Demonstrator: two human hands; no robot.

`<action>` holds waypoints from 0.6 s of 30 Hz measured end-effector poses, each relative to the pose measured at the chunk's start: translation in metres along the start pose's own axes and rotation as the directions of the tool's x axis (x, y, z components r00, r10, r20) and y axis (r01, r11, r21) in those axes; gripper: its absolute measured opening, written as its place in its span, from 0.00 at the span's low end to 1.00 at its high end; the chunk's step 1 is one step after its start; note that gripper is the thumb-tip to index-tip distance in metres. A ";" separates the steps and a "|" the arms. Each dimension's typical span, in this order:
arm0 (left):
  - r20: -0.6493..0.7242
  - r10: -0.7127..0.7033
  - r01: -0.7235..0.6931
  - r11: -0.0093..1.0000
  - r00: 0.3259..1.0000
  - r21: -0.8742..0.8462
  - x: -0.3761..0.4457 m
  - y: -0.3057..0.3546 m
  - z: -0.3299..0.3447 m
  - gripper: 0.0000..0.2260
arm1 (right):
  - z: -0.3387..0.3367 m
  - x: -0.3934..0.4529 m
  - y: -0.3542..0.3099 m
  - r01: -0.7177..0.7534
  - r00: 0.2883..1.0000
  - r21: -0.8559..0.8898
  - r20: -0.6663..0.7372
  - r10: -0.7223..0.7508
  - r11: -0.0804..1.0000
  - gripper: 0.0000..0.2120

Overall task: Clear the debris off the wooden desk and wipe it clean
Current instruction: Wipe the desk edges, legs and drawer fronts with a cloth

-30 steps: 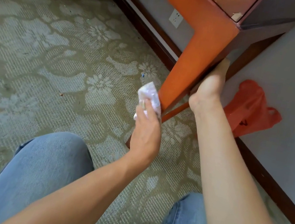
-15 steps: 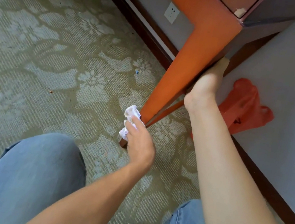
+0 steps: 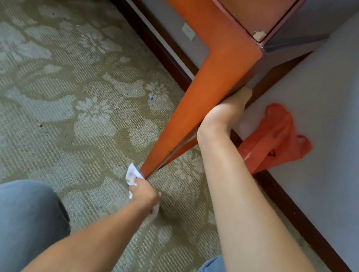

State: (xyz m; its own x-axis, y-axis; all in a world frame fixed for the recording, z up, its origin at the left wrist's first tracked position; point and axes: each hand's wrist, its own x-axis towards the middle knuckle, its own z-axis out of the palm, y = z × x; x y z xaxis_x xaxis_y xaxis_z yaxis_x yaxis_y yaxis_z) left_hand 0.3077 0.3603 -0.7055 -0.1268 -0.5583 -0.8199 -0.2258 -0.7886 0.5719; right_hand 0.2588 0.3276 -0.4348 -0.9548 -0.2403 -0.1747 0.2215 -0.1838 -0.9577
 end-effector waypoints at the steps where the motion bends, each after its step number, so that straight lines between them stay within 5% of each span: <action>1: -0.037 -0.015 0.016 0.999 0.999 0.035 -0.025 0.011 -0.002 0.25 | 0.002 0.000 0.001 0.080 0.996 -0.063 -0.027 -0.081 0.995 0.15; 4: 0.037 0.367 -0.361 0.884 0.929 0.297 -0.082 0.025 -0.009 0.23 | -0.007 -0.013 0.012 0.260 0.957 -0.220 -0.069 -0.281 0.940 0.19; 6: 0.141 0.656 -0.660 0.675 0.741 0.330 -0.102 0.023 -0.026 0.17 | -0.029 -0.021 0.029 0.484 0.851 -0.509 0.084 -0.518 0.712 0.21; 8: 0.210 0.832 -0.850 0.462 0.514 0.251 -0.128 0.030 -0.042 0.15 | -0.063 -0.019 0.047 0.547 0.806 -0.712 0.308 -0.505 0.440 0.19; 9: 0.237 0.874 -0.901 0.382 0.424 0.206 -0.143 0.037 -0.050 0.16 | -0.080 -0.019 0.049 0.527 0.844 -0.717 0.379 -0.379 0.457 0.19; 10: 0.284 0.895 -0.936 0.307 0.345 0.171 -0.157 0.046 -0.059 0.18 | -0.095 -0.023 0.049 0.456 0.878 -0.654 0.443 -0.182 0.603 0.19; 11: 0.367 0.892 -0.963 0.222 0.264 0.153 -0.167 0.054 -0.069 0.22 | -0.107 -0.031 0.048 0.297 0.840 -0.542 0.540 0.054 0.786 0.20; 13: 0.580 0.797 -0.981 0.084 0.170 0.173 -0.180 0.068 -0.090 0.28 | -0.120 -0.046 0.051 -0.030 0.700 -0.371 0.655 0.284 0.928 0.24; 14: 0.677 0.718 -0.972 -0.005 0.161 0.237 -0.184 0.076 -0.103 0.30 | -0.123 -0.050 0.055 -0.103 0.696 -0.311 0.657 0.292 0.945 0.23; 16: 0.725 0.679 -0.890 -0.249 0.121 0.382 -0.196 0.099 -0.127 0.29 | -0.122 -0.053 0.055 -0.124 0.800 -0.213 0.556 0.225 0.969 0.17; 18: 0.627 0.776 -0.790 -0.426 -0.069 0.441 -0.211 0.126 -0.140 0.26 | -0.125 -0.050 0.041 0.058 0.944 -0.226 0.328 0.020 0.972 0.12</action>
State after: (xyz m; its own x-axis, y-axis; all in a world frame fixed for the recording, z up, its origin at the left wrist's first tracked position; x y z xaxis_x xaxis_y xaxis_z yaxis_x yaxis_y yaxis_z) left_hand 0.4411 0.3433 -0.4569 -0.7718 -0.4125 0.4839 -0.2294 0.8904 0.3932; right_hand 0.2906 0.4508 -0.4939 -0.8324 -0.5434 -0.1091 0.1152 0.0230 -0.9931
